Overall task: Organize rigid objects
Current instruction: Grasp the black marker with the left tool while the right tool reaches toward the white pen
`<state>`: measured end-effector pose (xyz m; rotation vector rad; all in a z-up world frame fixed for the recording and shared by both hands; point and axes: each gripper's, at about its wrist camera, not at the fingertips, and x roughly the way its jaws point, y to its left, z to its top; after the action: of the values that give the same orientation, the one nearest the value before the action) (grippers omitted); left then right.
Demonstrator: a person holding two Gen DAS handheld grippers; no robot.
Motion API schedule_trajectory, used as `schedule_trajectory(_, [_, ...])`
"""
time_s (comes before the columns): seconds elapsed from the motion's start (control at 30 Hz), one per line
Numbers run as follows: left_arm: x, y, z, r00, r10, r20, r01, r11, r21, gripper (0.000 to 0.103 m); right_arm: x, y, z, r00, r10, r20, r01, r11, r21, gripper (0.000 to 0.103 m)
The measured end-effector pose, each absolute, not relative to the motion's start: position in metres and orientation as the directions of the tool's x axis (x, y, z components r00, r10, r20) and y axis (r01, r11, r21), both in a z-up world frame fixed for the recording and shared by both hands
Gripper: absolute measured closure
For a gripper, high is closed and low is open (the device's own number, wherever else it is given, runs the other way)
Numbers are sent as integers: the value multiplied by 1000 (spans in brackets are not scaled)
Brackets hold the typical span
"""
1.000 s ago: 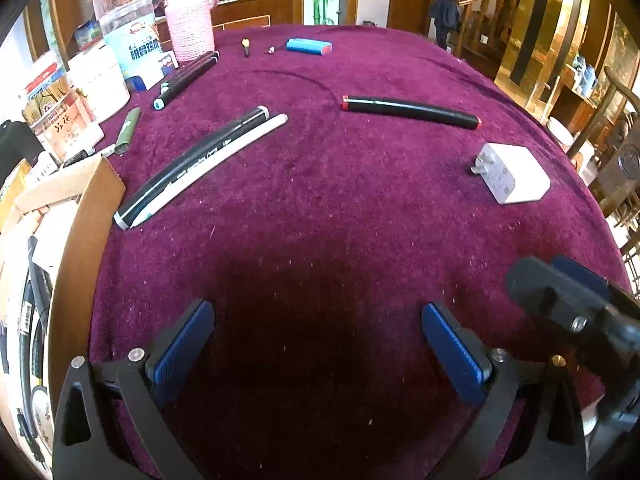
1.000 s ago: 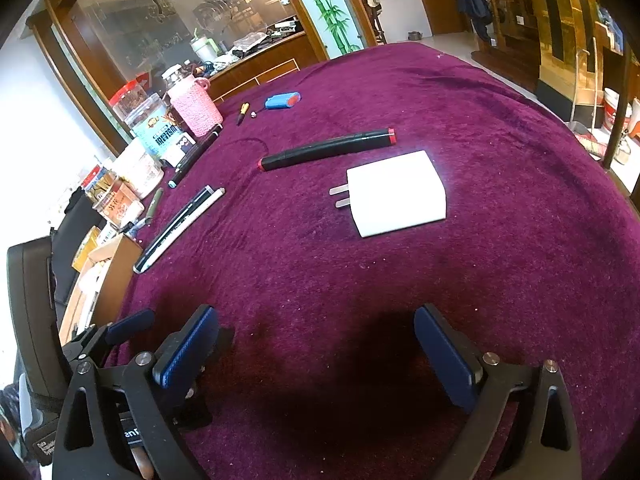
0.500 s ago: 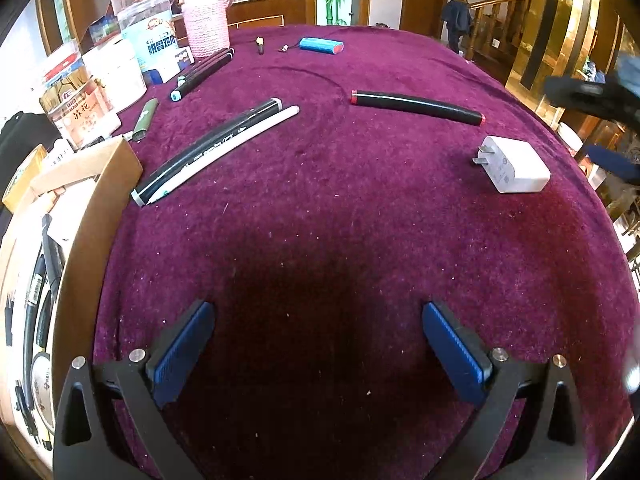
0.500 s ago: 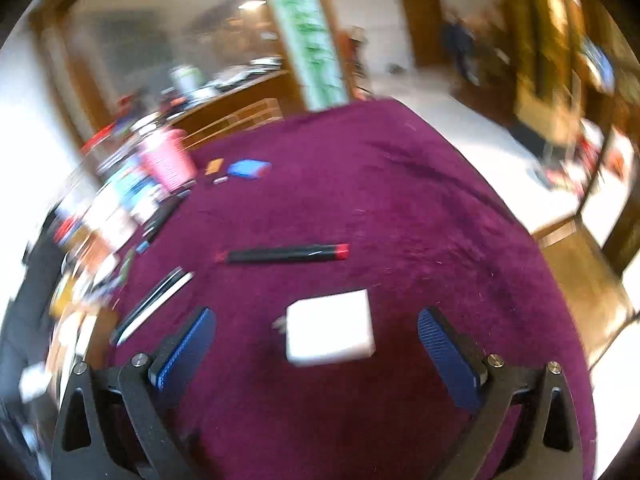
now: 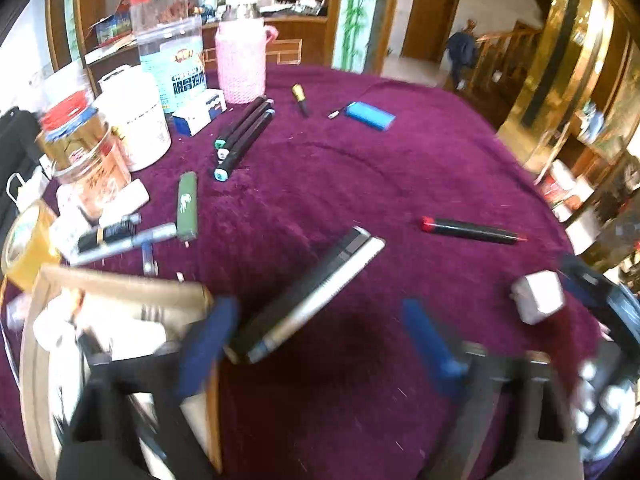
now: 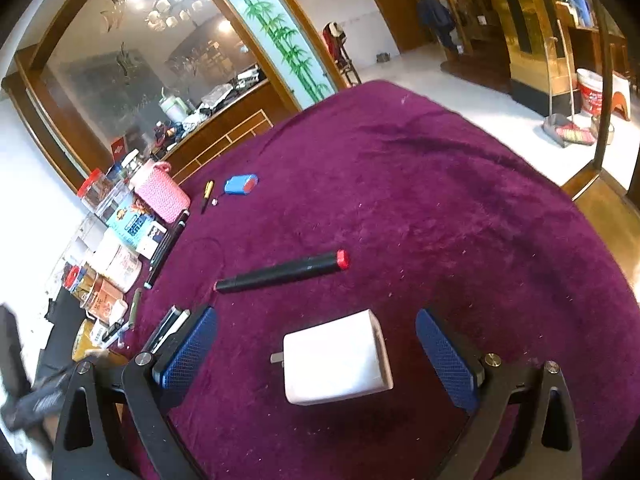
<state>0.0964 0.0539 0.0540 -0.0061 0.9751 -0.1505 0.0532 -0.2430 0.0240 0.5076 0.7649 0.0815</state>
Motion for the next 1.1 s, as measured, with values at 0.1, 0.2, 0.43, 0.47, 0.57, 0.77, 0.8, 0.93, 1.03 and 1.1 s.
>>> schedule_trajectory(0.1, [119, 36, 36, 495, -95, -864, 163, 987, -15, 58, 52, -241, 26, 728, 259, -635, 97, 878, 469, 2])
schedule_trajectory(0.2, [133, 23, 9, 436, -26, -900, 170, 984, 54, 55, 49, -239, 31, 740, 247, -625, 90, 886, 456, 2])
schedule_trajectory(0.43, [100, 19, 9, 427, -96, -899, 213, 977, -3, 69, 48, -228, 33, 739, 249, -626, 56, 903, 426, 2])
schedule_trajectory(0.47, [93, 19, 11, 417, -119, -901, 221, 975, -26, 76, 47, -227, 35, 743, 250, -622, 50, 905, 423, 2])
schedule_trajectory(0.57, [63, 25, 14, 370, -222, -902, 235, 962, -140, 77, 44, -222, 38, 752, 249, -610, 27, 913, 406, 2])
schedule_trajectory(0.77, [28, 38, 30, 435, -268, -859, 200, 960, -198, 77, 42, -217, 35, 741, 270, -615, 11, 911, 413, 2])
schedule_trajectory(0.8, [31, 42, 31, 445, -267, -855, 181, 962, -206, 77, 42, -216, 35, 743, 265, -614, 10, 913, 407, 2])
schedule_trajectory(0.93, [40, 55, 23, 450, -193, -872, 89, 981, -171, 77, 41, -214, 36, 747, 251, -616, 10, 921, 389, 2])
schedule_trajectory(1.03, [42, 60, 17, 445, -184, -876, 57, 982, -178, 77, 43, -213, 34, 741, 255, -621, 12, 920, 393, 2])
schedule_trajectory(1.1, [39, 65, 21, 459, -231, -858, 51, 971, -233, 77, 43, -213, 34, 742, 254, -620, 10, 921, 389, 2])
